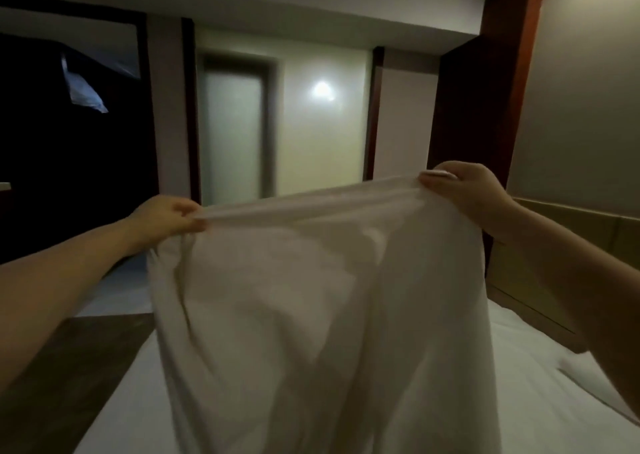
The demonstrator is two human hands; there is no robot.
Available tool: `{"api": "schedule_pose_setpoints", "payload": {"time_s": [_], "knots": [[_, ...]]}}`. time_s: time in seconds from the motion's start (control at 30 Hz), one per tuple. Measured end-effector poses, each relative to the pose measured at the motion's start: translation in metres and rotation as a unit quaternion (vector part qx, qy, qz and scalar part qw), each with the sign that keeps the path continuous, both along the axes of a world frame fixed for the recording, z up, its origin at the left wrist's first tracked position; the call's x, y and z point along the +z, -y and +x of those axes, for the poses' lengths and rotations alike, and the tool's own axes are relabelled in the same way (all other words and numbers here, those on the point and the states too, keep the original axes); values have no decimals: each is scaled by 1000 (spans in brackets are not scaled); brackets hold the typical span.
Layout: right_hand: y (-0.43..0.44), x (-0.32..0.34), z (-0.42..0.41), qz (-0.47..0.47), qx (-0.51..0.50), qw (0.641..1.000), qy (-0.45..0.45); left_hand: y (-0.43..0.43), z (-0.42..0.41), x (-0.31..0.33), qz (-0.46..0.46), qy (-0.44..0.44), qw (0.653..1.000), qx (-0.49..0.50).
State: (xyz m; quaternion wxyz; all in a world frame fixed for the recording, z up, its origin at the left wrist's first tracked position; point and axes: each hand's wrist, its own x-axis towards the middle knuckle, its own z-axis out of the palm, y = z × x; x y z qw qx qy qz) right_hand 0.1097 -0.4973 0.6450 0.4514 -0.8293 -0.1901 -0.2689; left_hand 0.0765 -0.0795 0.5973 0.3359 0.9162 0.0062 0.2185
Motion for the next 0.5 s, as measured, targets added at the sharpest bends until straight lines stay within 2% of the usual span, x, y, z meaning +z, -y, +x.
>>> {"api": "schedule_pose_setpoints", "payload": {"time_s": [0.07,0.1,0.17,0.2,0.23,0.27,0.3,0.33,0.37,0.4,0.47,0.5], "knots": [[-12,-1,1,-6,-9,1000,-1,-20,12,-10,-11,31,999,22],[-19,0,1,-14,-17,1000,7,-27,21,-13,-16,18,1000,18],[-34,3,2,-42,-36,998,37,-38,33,-13,-9,-46,999,7],[-42,6,0,-58,-43,996,54,-44,37,-12,24,-92,996,3],[-51,10,-3,-71,-45,994,71,-49,41,-12,93,-151,984,12],[-62,14,-8,-81,-44,992,88,-49,43,-11,197,-206,958,29],[-72,18,-13,-91,-42,989,105,-44,46,-10,294,-218,929,44],[-84,23,-18,-105,-39,987,119,-28,46,-10,340,-186,921,32],[-95,27,-22,-123,-35,984,127,-4,44,-9,330,-130,935,-14],[-105,30,-26,-138,-30,981,130,25,40,-9,270,-58,957,-88],[-116,35,-30,-161,-23,978,129,80,36,-8,90,46,969,-226],[-117,36,-31,-169,-24,977,126,98,37,-7,4,51,961,-273]]}}
